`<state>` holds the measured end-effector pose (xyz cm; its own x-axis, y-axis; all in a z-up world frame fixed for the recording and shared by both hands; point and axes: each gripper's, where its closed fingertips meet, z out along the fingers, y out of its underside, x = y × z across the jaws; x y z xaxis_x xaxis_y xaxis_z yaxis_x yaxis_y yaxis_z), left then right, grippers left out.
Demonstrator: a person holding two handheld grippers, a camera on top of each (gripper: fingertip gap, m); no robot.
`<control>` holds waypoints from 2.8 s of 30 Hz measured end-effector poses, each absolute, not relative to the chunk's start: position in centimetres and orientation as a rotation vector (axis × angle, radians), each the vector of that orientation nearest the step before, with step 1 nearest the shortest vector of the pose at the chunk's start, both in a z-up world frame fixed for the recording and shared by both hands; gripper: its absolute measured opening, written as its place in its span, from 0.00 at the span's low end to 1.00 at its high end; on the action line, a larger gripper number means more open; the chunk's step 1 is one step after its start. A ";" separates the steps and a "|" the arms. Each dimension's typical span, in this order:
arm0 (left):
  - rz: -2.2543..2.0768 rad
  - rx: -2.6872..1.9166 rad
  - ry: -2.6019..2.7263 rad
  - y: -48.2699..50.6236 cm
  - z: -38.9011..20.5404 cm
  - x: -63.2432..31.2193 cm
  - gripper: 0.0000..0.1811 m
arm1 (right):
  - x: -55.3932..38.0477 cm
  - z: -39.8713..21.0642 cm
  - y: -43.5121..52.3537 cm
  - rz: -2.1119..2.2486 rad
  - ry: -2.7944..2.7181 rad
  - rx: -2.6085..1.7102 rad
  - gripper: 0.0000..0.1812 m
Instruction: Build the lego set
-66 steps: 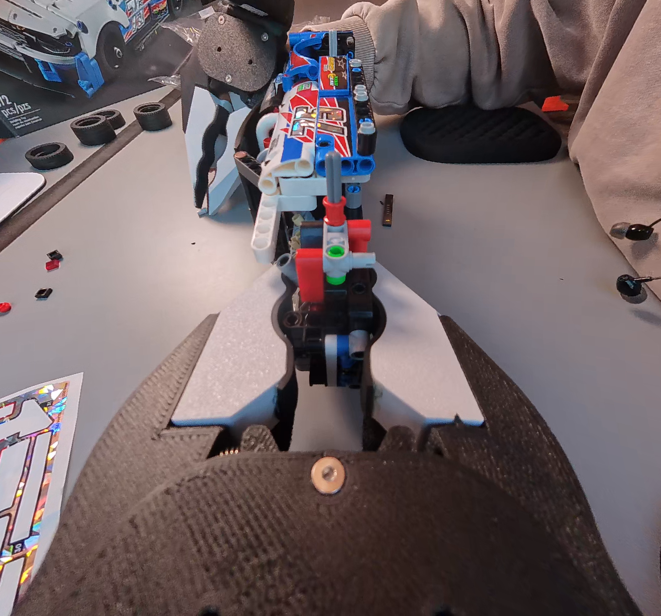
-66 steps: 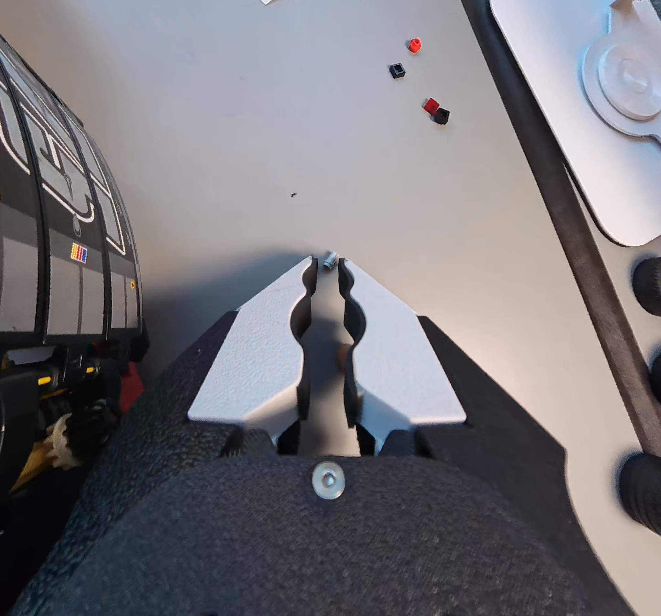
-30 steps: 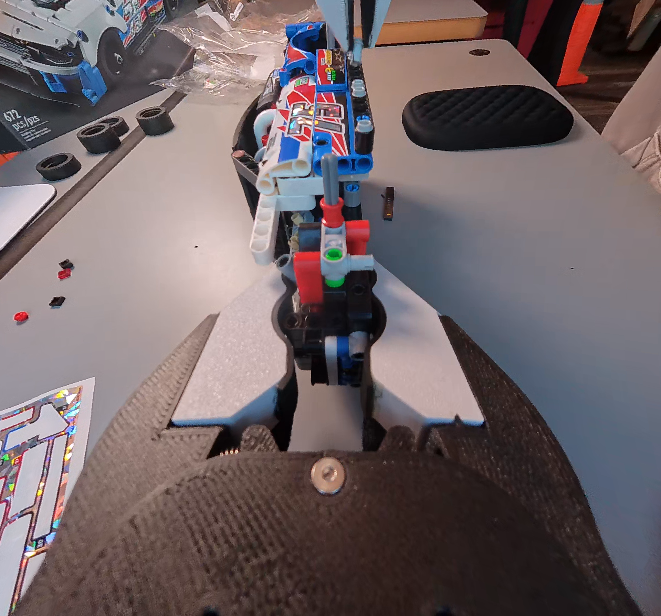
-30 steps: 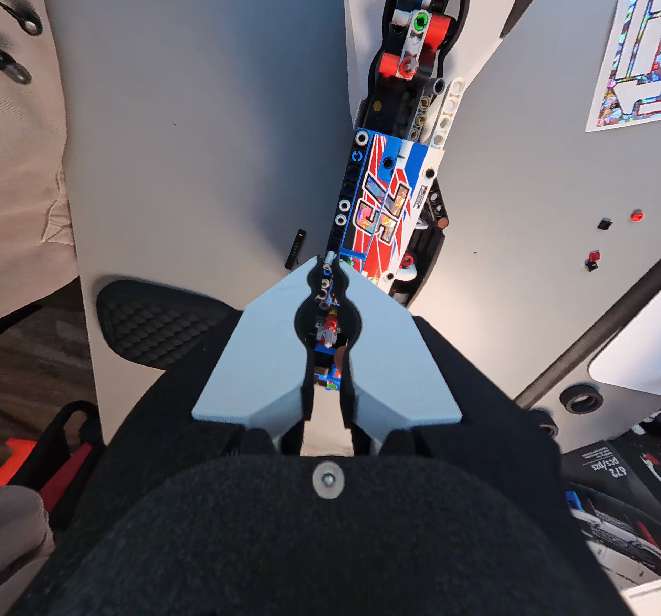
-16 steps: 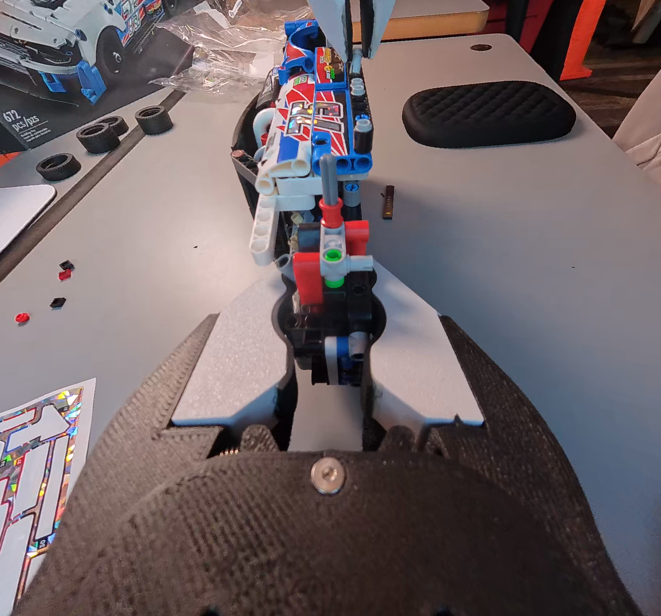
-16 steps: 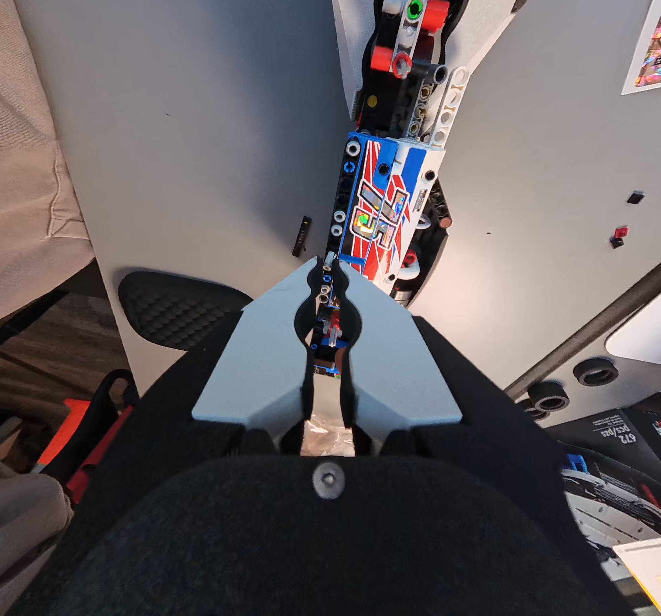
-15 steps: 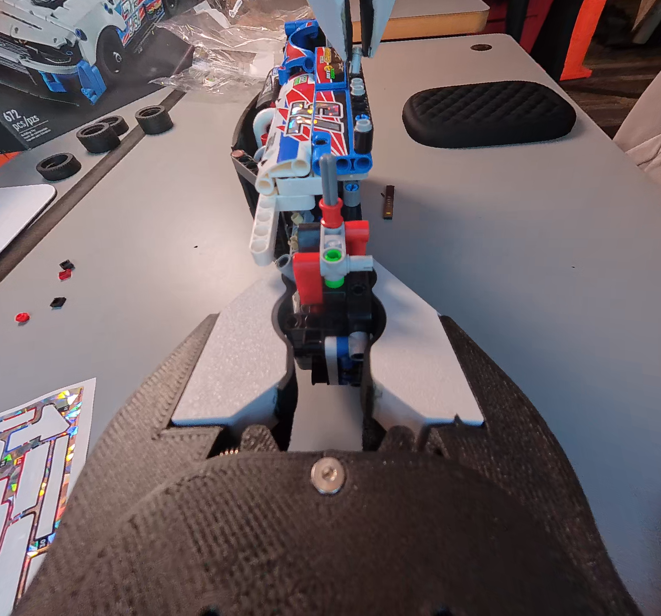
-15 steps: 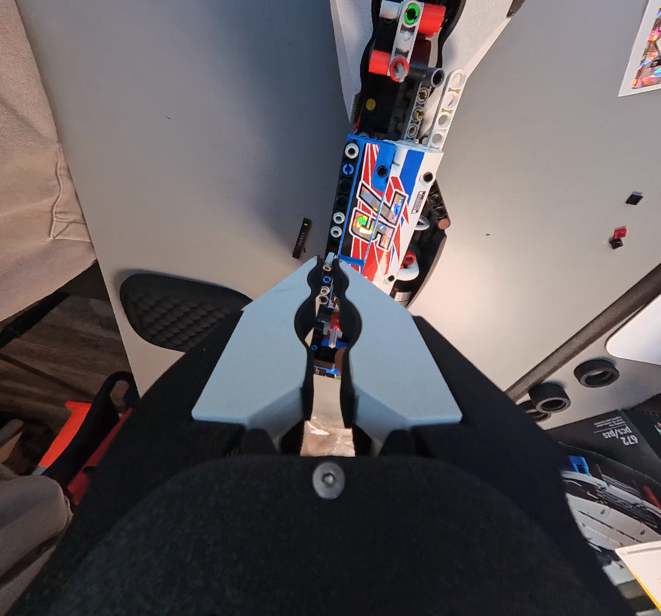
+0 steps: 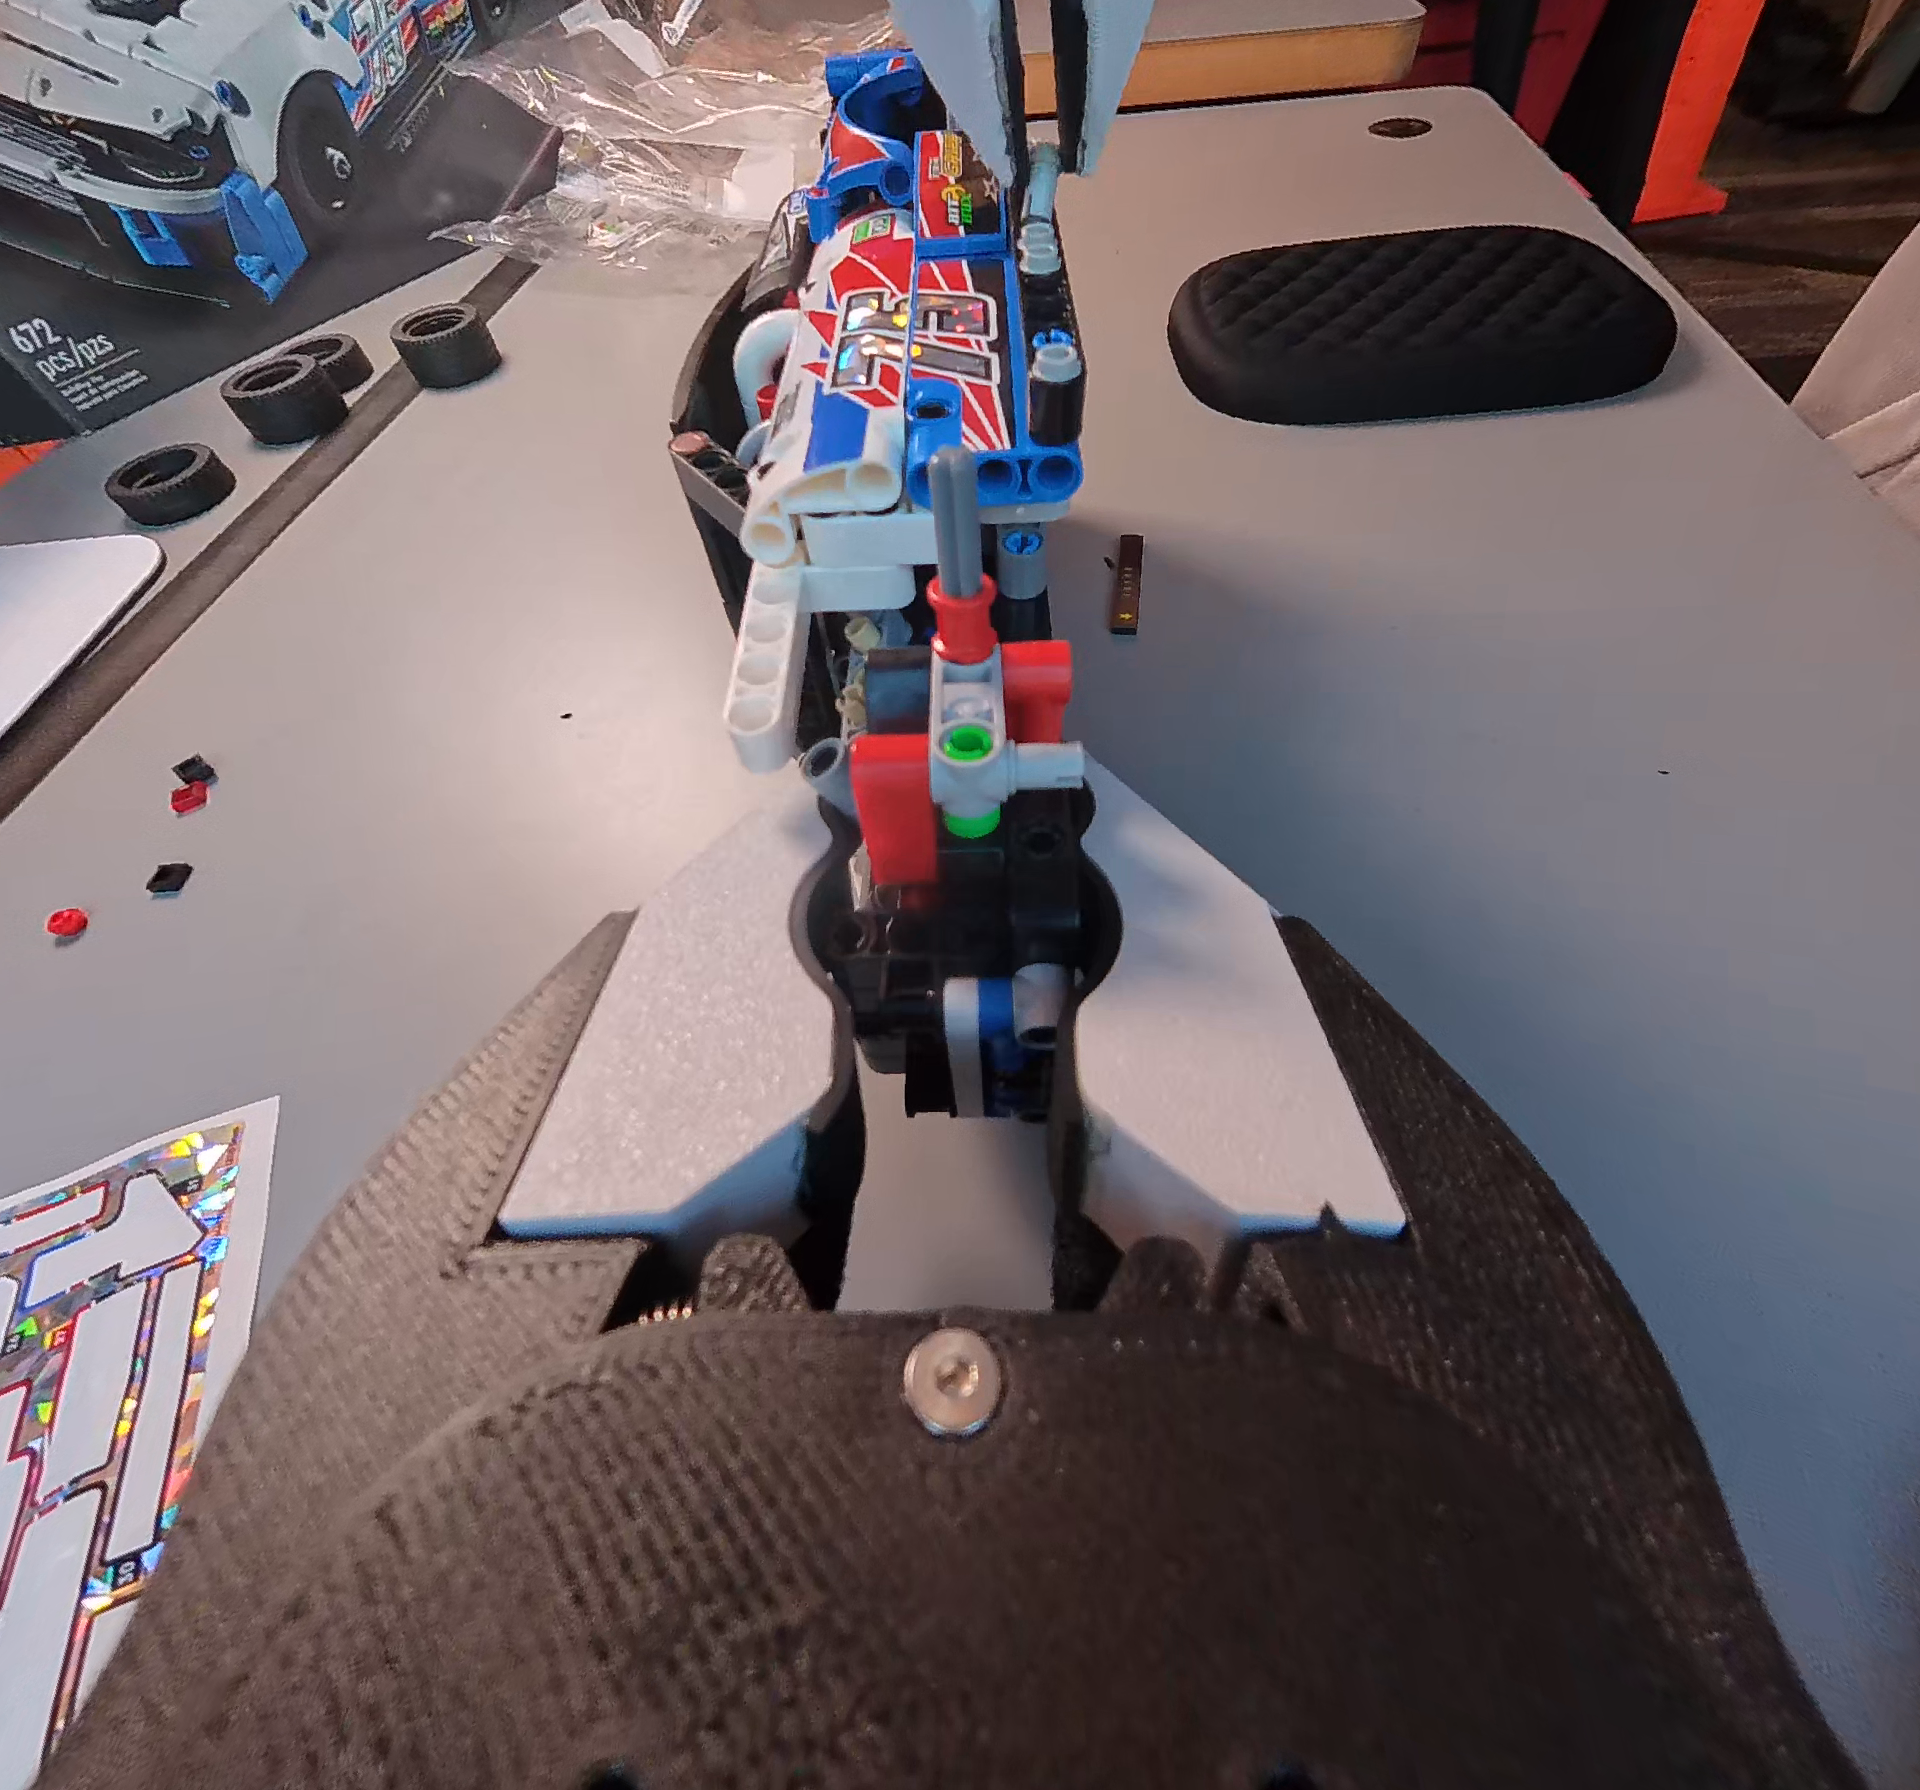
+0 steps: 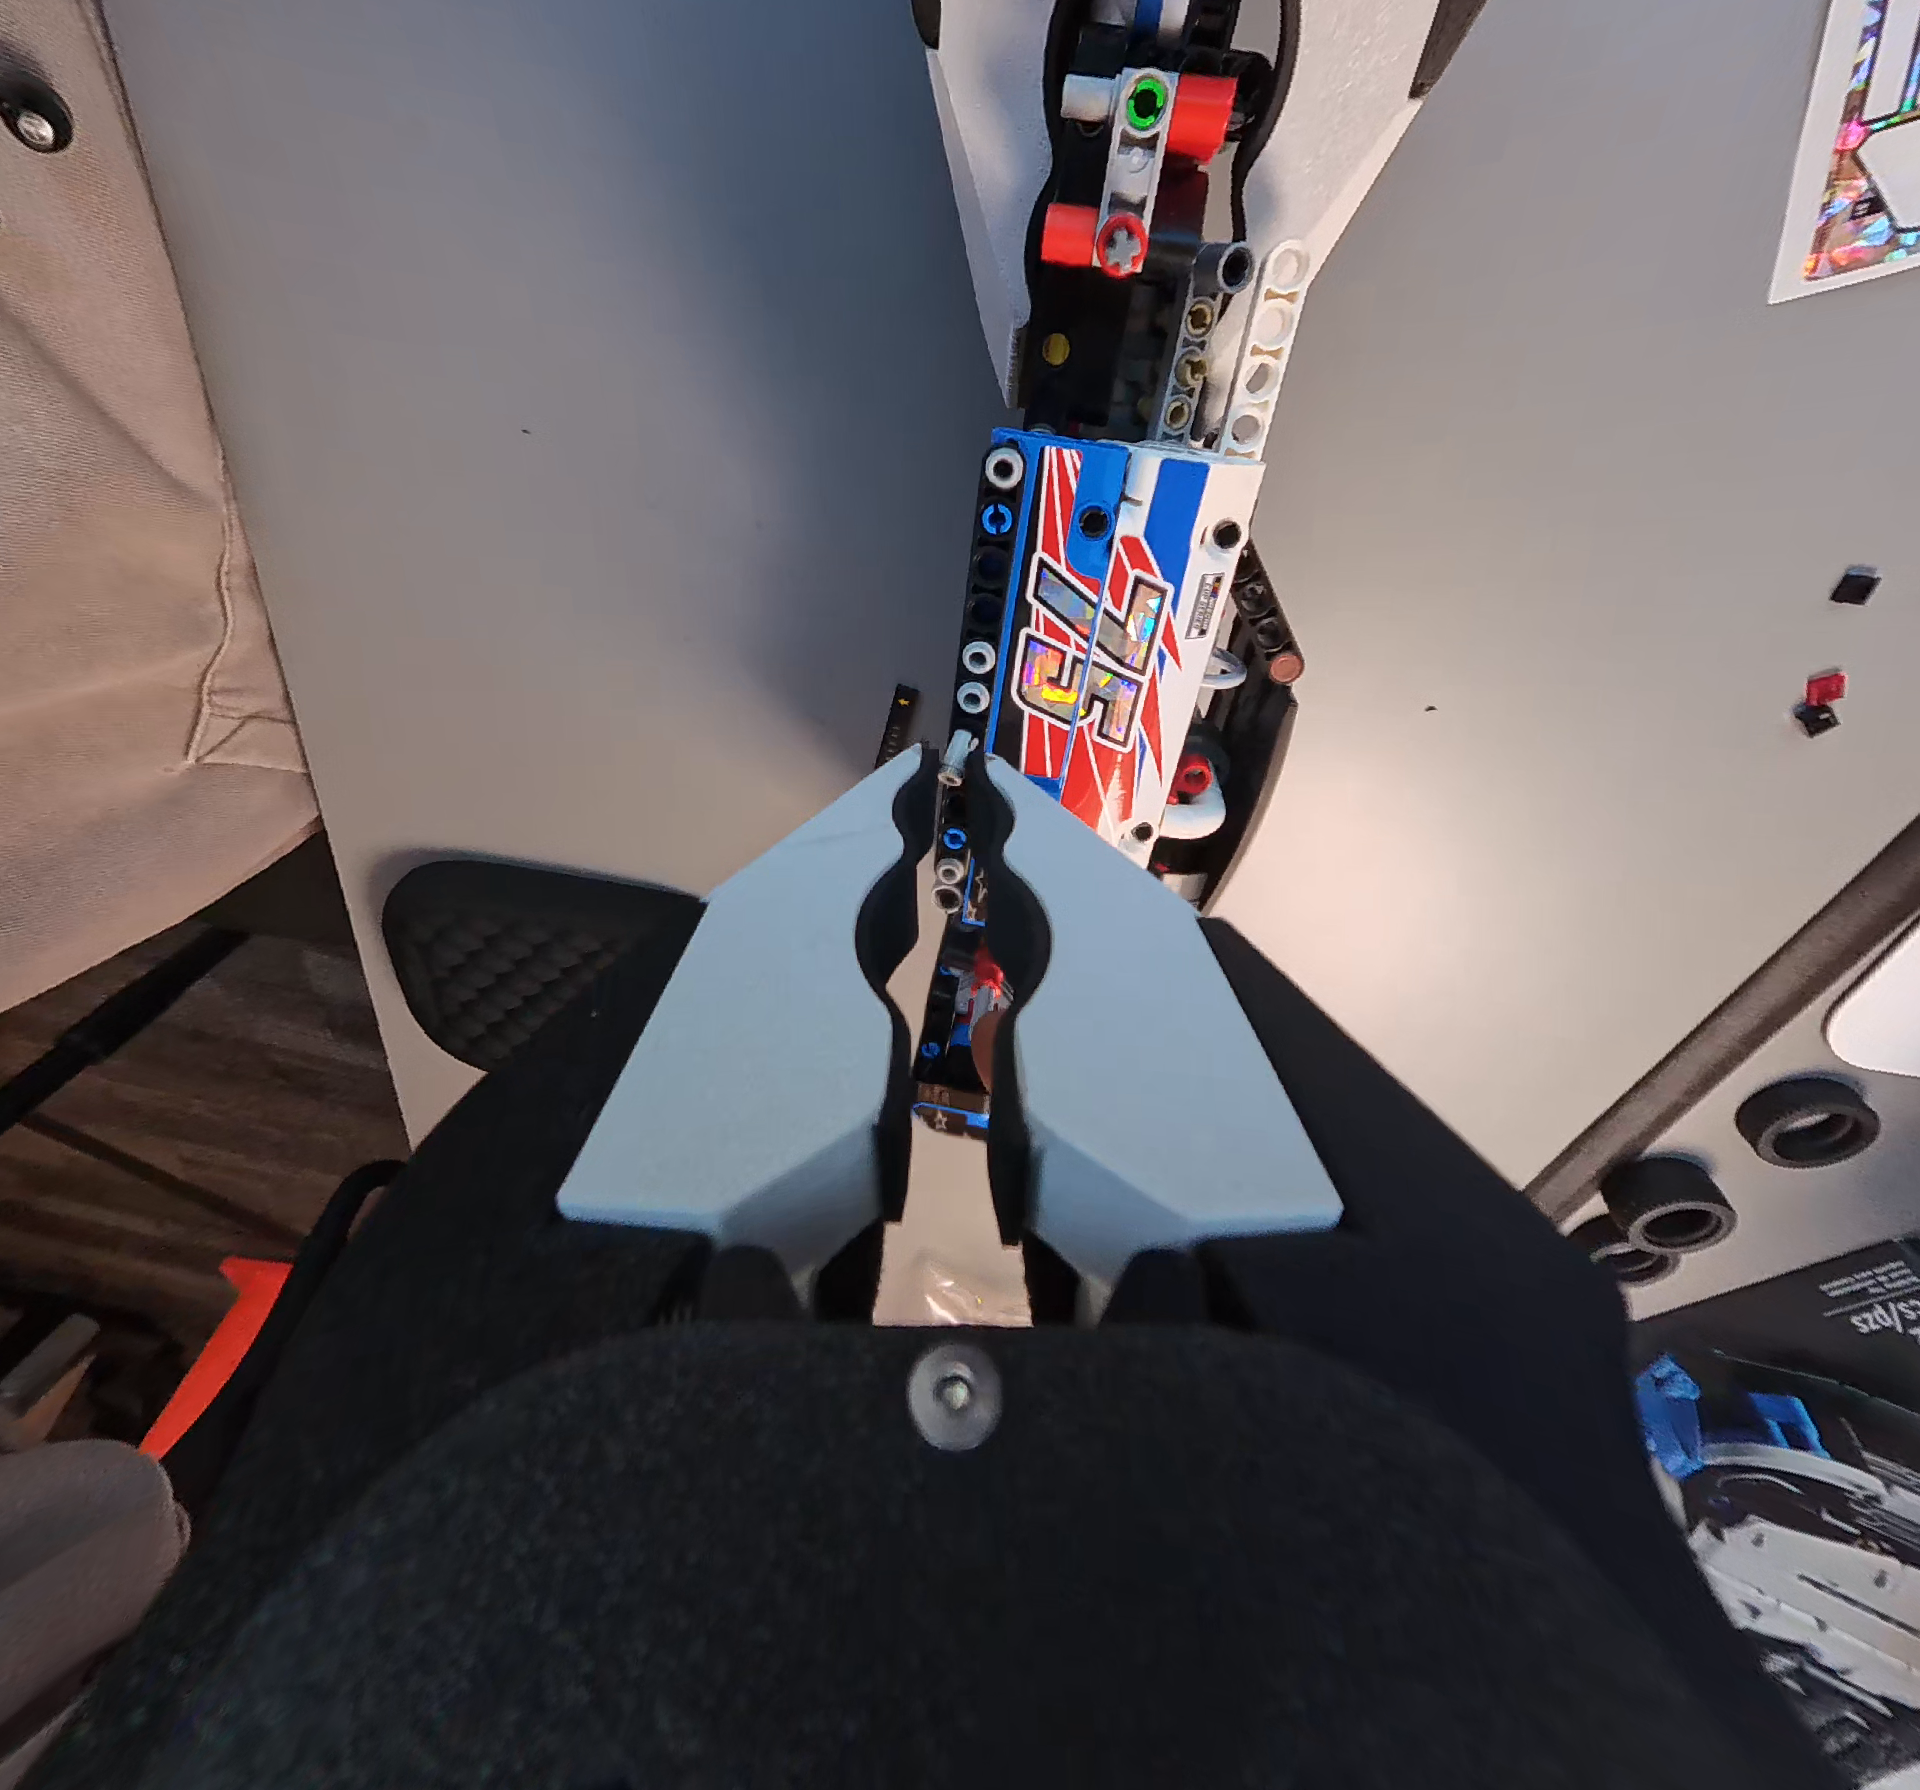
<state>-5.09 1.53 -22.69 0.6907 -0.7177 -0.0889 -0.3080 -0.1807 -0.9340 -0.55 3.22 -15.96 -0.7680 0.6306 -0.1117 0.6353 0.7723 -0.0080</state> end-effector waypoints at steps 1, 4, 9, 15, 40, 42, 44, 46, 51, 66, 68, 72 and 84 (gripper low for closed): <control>-0.451 -1.771 0.818 1.5 -22.7 -5.1 0.19 | -0.6 -15.9 3.3 -0.058 2.864 1.023 0.01; -0.450 -1.772 0.818 1.5 -22.7 -5.1 0.18 | -0.8 -16.0 3.1 -0.029 2.865 1.010 0.01; -0.449 -1.774 0.817 1.5 -22.7 -5.1 0.18 | -1.1 -15.9 3.0 -0.002 2.869 1.006 0.01; -0.445 -1.774 0.824 1.5 -22.7 -5.0 0.18 | -1.4 -16.1 3.2 0.002 2.876 1.025 0.01; -0.450 -1.787 0.813 1.5 -22.8 -5.2 0.18 | -1.0 -15.9 3.2 0.036 2.858 1.043 0.01; -0.452 -1.786 0.810 1.5 -22.8 -5.2 0.18 | -1.0 -15.9 3.2 0.015 2.862 1.057 0.01; -0.451 -1.787 0.809 1.5 -22.8 -5.2 0.18 | -1.1 -15.9 3.2 -0.022 2.872 1.082 0.01; -0.458 -1.787 0.803 1.5 -22.8 -5.2 0.18 | -1.2 -15.9 3.2 -0.060 2.886 1.109 0.01; -0.458 -1.791 0.803 1.5 -22.8 -5.3 0.18 | -1.5 -14.9 3.0 -0.193 2.995 1.185 0.01; -0.473 -1.788 0.776 1.7 -22.7 -5.4 0.19 | 7.3 -28.4 0.9 -0.767 3.047 1.561 0.04; -0.474 -1.788 0.774 1.7 -22.7 -5.4 0.19 | 7.2 -28.4 1.1 -0.810 3.025 1.579 0.04; -0.479 -1.787 0.767 1.7 -22.7 -5.4 0.19 | 7.3 -27.7 1.7 -0.895 2.960 1.622 0.09; -0.497 -1.782 0.752 1.7 -22.6 -5.4 0.19 | 7.1 -28.5 5.9 -0.823 2.917 1.729 0.05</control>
